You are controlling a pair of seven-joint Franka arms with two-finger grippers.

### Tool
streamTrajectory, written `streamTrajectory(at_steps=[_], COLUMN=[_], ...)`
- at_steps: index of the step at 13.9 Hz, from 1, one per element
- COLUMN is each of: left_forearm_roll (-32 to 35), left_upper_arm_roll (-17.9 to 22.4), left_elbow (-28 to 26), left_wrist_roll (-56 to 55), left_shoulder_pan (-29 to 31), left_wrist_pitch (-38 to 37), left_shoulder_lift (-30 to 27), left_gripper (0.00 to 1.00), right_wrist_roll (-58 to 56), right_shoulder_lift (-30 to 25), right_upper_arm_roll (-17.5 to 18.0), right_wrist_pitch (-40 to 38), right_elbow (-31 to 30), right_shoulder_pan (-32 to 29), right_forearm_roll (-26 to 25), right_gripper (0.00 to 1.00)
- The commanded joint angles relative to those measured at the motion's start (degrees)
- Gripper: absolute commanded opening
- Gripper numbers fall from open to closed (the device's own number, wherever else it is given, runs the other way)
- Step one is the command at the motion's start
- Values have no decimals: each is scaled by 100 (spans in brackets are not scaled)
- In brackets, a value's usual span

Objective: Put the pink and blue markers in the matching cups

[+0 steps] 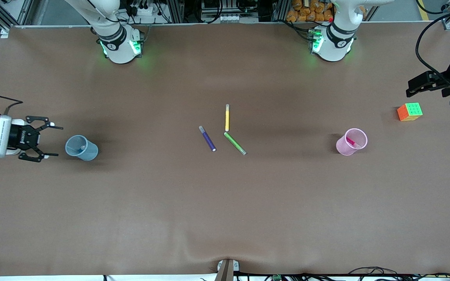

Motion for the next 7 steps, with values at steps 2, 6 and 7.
streamTrajectory(at_steps=[2,6,7], left_forearm_roll=[63,72,46], left_upper_arm_roll=[-17,-17,-17], left_elbow=[172,180,181], left_wrist_roll=[85,93,128], left_shoulder_pan=[14,14,23], left_wrist_pitch=[-71,-71,-71], left_shoulder_lift=[92,83,83], left_gripper=[100,100,100], right_wrist_roll=[1355,3208,3796], right_shoulder_lift=[-536,-1195,-1362], right_upper_arm_roll=[3,30,12], right_wrist_pitch=[-6,64,152], right_elbow=[236,228,210], right_shoulder_pan=[398,838,1021], right_forearm_roll=[-885,-1878,-2254], right_gripper=[100,100,100])
